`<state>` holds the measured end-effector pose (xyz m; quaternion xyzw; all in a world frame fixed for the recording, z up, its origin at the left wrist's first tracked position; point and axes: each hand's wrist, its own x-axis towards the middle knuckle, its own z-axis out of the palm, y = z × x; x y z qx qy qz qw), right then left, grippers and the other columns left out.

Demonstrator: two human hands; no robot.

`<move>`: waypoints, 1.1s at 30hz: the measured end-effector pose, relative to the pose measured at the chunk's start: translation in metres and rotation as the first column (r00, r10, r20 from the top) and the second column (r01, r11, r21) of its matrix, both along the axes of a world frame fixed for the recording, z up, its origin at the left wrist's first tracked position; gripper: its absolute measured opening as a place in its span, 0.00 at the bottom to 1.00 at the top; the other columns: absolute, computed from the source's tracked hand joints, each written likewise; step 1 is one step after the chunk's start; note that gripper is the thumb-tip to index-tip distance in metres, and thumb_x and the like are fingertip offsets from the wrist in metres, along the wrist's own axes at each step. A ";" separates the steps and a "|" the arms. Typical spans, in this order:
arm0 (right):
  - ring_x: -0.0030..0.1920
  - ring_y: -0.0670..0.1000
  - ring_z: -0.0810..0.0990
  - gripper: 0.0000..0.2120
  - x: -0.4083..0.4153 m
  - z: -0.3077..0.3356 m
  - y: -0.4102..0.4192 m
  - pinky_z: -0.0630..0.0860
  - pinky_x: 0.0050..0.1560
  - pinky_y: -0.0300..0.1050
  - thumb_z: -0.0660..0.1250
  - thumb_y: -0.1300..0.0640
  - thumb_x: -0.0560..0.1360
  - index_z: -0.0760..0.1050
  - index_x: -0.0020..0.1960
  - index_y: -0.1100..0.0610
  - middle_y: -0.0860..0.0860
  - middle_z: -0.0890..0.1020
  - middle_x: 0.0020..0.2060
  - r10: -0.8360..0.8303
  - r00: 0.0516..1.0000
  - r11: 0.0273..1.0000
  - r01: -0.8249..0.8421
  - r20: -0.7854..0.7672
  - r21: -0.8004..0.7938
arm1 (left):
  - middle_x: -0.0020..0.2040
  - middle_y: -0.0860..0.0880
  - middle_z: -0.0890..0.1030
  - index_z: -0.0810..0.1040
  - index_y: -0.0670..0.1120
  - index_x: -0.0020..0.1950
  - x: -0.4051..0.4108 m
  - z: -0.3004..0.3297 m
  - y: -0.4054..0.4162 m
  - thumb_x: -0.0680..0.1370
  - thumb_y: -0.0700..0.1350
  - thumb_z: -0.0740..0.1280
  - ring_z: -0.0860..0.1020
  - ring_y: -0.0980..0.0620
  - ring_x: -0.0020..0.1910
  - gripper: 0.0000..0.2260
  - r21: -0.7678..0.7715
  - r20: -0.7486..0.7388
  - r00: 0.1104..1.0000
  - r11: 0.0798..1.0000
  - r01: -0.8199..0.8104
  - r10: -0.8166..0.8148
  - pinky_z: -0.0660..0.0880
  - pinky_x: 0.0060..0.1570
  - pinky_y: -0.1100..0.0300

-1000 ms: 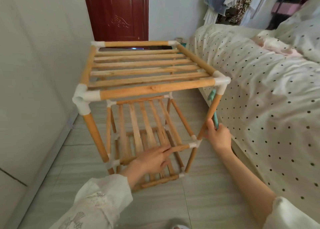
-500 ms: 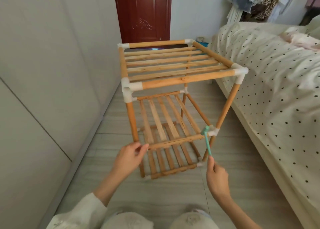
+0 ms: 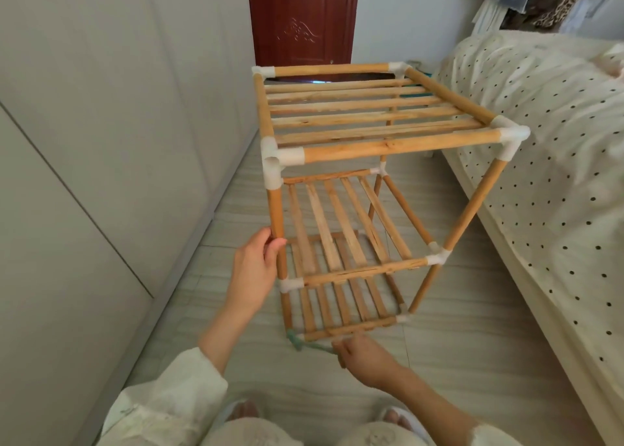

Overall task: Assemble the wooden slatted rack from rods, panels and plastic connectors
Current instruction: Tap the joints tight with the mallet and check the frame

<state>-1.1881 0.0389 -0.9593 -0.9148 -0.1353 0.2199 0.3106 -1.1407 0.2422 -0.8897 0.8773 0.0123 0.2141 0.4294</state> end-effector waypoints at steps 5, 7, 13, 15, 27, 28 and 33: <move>0.27 0.44 0.65 0.18 0.008 0.024 0.009 0.62 0.31 0.40 0.51 0.49 0.80 0.64 0.32 0.52 0.46 0.67 0.25 -0.271 0.948 0.890 0.181 0.167 0.418 | 0.36 0.47 0.78 0.75 0.44 0.44 0.001 0.003 0.000 0.79 0.43 0.63 0.76 0.47 0.35 0.05 0.030 0.016 1.000 1.000 -0.008 0.007 0.67 0.35 0.61; 0.26 0.44 0.63 0.19 0.009 0.031 0.012 0.61 0.29 0.42 0.53 0.46 0.78 0.64 0.31 0.53 0.46 0.65 0.24 -0.368 0.907 0.799 0.196 0.204 0.569 | 0.37 0.45 0.80 0.75 0.43 0.45 0.001 0.003 0.000 0.79 0.43 0.63 0.78 0.47 0.36 0.05 0.035 0.006 1.000 0.999 -0.001 0.001 0.69 0.37 0.60; 0.30 0.47 0.68 0.19 0.003 -0.007 0.025 0.69 0.36 0.48 0.47 0.43 0.80 0.66 0.36 0.50 0.46 0.69 0.27 -0.239 0.963 0.946 0.202 0.126 0.252 | 0.37 0.43 0.80 0.75 0.44 0.44 -0.001 0.005 -0.001 0.79 0.43 0.63 0.78 0.45 0.37 0.06 0.009 -0.008 1.000 1.000 -0.007 0.007 0.69 0.37 0.61; 0.28 0.45 0.68 0.20 0.002 -0.014 0.024 0.68 0.34 0.47 0.44 0.40 0.76 0.65 0.36 0.50 0.45 0.68 0.26 -0.250 0.956 0.947 0.209 0.155 0.243 | 0.37 0.42 0.80 0.73 0.46 0.42 -0.001 0.004 -0.001 0.79 0.43 0.63 0.78 0.44 0.37 0.06 0.002 -0.017 1.000 1.000 0.011 -0.011 0.69 0.37 0.59; 0.27 0.46 0.69 0.18 0.009 0.000 0.033 0.66 0.30 0.47 0.43 0.47 0.80 0.67 0.40 0.49 0.45 0.70 0.26 -0.403 0.864 0.869 0.257 0.302 0.424 | 0.36 0.42 0.80 0.72 0.47 0.41 0.003 0.004 0.001 0.79 0.43 0.63 0.79 0.45 0.37 0.07 0.019 -0.003 1.000 1.000 0.020 -0.020 0.71 0.38 0.58; 0.30 0.46 0.72 0.18 0.008 -0.005 0.034 0.68 0.34 0.49 0.44 0.48 0.81 0.69 0.44 0.52 0.48 0.75 0.30 -0.316 0.911 0.924 0.234 0.264 0.301 | 0.36 0.43 0.80 0.72 0.47 0.42 0.002 0.004 0.001 0.79 0.43 0.63 0.79 0.45 0.37 0.06 0.018 -0.003 1.000 1.000 0.019 -0.019 0.71 0.38 0.58; 0.31 0.47 0.70 0.18 0.013 -0.008 0.026 0.68 0.35 0.45 0.48 0.49 0.82 0.66 0.36 0.50 0.47 0.71 0.28 -0.340 0.940 0.916 0.323 0.035 0.238 | 0.37 0.46 0.80 0.75 0.47 0.44 0.002 0.003 0.003 0.79 0.43 0.64 0.79 0.48 0.37 0.05 -0.019 -0.021 0.999 0.999 0.038 -0.038 0.76 0.41 0.51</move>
